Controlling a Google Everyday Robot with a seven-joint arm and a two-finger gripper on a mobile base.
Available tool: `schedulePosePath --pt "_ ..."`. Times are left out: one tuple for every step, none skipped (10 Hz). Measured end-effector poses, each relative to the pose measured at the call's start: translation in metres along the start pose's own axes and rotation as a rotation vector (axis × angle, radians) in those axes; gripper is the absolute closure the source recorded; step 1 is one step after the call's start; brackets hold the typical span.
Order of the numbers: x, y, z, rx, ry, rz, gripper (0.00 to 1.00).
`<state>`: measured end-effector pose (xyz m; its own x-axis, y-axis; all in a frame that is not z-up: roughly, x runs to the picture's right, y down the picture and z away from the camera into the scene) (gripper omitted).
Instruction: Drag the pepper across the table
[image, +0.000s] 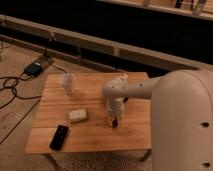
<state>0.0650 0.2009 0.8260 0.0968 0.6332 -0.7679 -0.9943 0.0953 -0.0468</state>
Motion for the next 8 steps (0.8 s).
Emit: schedulePosePath --pt "0.001 -0.007 -0.002 0.010 0.002 0.018 0.80" --pt "0.001 -0.013 -0.003 0.019 0.003 0.030 0.80" --pt "0.000 -0.019 -0.003 0.028 0.009 0.040 0.80" --pt "-0.005 -0.023 -0.003 0.042 0.014 0.039 0.80" --pt "-0.011 -0.021 -0.002 0.053 0.021 0.023 0.80" --pt "-0.016 -0.016 -0.003 0.059 0.027 0.006 0.80" --pt "-0.024 -0.007 -0.003 0.070 0.032 -0.025 0.80" --pt "-0.031 0.004 -0.005 0.077 0.036 -0.056 0.80"
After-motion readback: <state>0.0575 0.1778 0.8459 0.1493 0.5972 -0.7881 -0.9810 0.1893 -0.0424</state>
